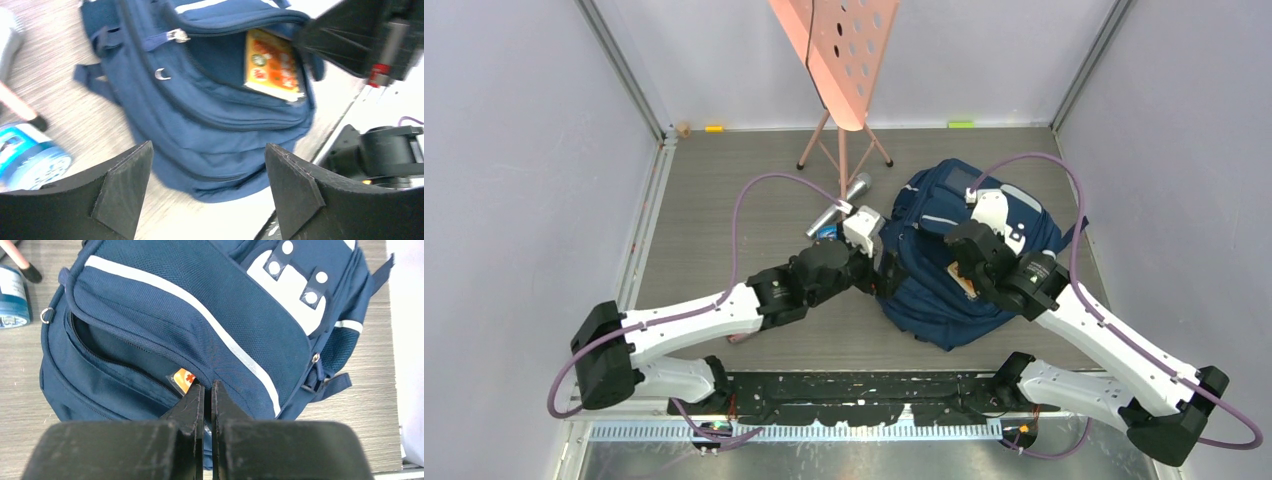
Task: Pack the student bag
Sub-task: Place the stationery in the student bag.
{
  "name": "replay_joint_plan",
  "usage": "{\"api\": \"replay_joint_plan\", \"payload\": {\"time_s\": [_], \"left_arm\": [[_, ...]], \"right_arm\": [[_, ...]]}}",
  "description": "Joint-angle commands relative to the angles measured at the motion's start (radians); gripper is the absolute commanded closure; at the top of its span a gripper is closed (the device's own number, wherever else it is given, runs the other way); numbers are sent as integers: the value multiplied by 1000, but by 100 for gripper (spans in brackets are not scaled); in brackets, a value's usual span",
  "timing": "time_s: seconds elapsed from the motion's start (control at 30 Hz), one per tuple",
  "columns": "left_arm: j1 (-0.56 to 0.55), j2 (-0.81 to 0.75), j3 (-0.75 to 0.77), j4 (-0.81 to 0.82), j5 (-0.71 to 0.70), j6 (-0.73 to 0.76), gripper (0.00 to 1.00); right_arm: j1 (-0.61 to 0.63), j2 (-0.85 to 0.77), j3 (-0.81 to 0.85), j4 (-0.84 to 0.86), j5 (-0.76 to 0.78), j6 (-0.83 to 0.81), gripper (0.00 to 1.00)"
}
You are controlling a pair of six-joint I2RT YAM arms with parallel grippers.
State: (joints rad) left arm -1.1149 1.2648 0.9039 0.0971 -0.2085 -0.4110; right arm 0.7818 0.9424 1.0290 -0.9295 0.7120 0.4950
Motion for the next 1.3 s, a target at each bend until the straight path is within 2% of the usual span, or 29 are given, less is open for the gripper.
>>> {"api": "replay_joint_plan", "payload": {"time_s": [0.0,0.17,0.27,0.33,0.57,0.73,0.83,1.2,1.27], "left_arm": [[123,-14,24,-160,87,82,15],[273,70,56,-57,389,312,21],[320,142,112,-42,512,402,24],[331,187,160,-51,546,481,23],[336,335,302,-69,608,642,6],[341,388,342,-53,636,731,6],[343,423,389,-94,647,773,11],[352,468,440,-135,682,809,43],[354,477,456,-149,697,819,55]], "right_arm": [[0,-8,-41,12,-67,84,100],[0,8,-75,7,-114,116,100],[0,0,-74,8,-125,123,100],[0,-8,-71,9,-130,123,100],[0,-1,-59,-8,-135,118,100],[0,5,-43,-22,-144,124,100],[0,-1,-37,-28,-143,127,99],[0,-7,-36,-38,-141,128,100],[0,-6,-36,-36,-142,127,100]]}}
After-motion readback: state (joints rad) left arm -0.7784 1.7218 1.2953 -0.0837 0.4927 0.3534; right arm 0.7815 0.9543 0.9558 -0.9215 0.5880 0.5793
